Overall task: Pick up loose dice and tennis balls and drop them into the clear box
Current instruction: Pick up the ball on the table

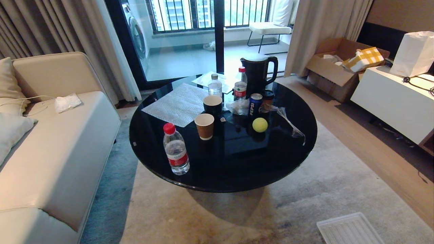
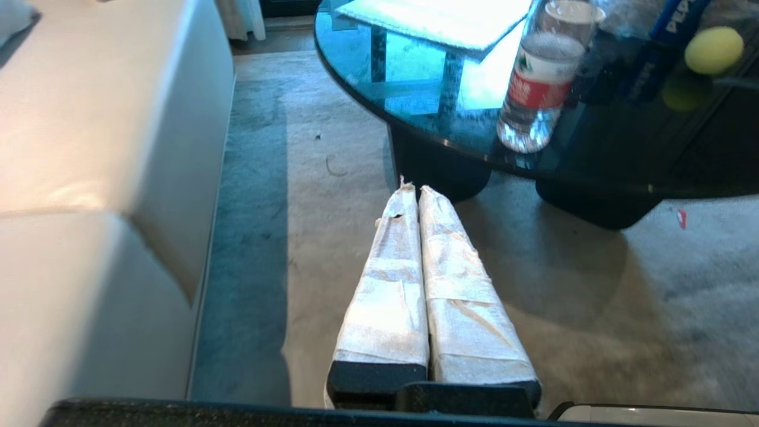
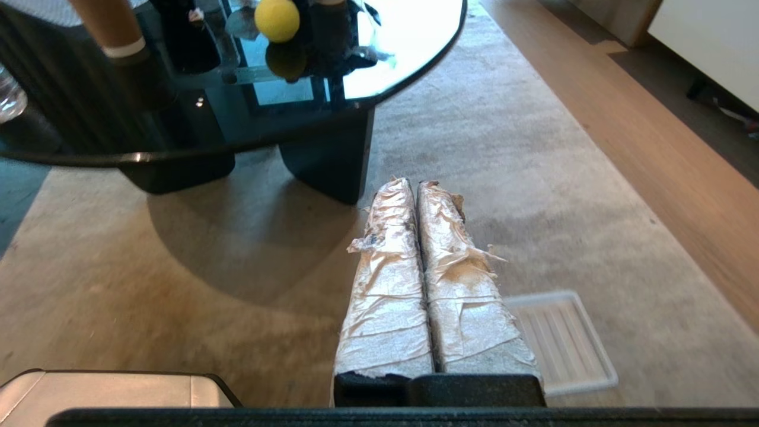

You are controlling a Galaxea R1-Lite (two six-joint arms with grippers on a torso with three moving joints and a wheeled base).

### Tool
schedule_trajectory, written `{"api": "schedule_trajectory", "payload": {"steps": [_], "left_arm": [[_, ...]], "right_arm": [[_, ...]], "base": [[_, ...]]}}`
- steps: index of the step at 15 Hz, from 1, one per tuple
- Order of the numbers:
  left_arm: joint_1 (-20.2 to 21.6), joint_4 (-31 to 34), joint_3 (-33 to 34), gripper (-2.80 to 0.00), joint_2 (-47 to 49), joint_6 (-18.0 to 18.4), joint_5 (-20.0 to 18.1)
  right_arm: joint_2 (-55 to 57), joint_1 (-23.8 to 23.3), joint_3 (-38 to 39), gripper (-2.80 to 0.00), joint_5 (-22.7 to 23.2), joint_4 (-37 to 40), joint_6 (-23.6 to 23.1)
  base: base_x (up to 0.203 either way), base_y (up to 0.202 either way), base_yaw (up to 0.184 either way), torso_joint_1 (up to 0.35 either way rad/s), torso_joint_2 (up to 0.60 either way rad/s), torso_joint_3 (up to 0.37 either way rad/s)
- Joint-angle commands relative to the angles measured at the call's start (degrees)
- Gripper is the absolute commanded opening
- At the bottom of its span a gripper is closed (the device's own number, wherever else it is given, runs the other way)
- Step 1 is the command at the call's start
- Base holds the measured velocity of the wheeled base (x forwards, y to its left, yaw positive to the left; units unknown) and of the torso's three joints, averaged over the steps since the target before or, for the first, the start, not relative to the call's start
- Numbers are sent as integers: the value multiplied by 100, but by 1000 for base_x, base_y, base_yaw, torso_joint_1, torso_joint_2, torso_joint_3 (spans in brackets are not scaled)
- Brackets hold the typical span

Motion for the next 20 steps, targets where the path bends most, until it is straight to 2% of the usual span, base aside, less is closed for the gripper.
{"api": "schedule_trajectory", "payload": {"steps": [1, 15, 20], "left_arm": [[4, 0, 1, -280, 2, -2, 0], [4, 0, 1, -280, 5, -2, 0], [4, 0, 1, -280, 1, -2, 0]], "right_arm": [[7, 2, 9, -280, 6, -1, -5], [7, 2, 9, -280, 5, -1, -5], [7, 2, 9, -280, 5, -1, -5]], "base": [[181, 0, 0, -6, 2, -1], [181, 0, -1, 2, 2, 4], [25, 0, 0, 0, 0, 0]]}}
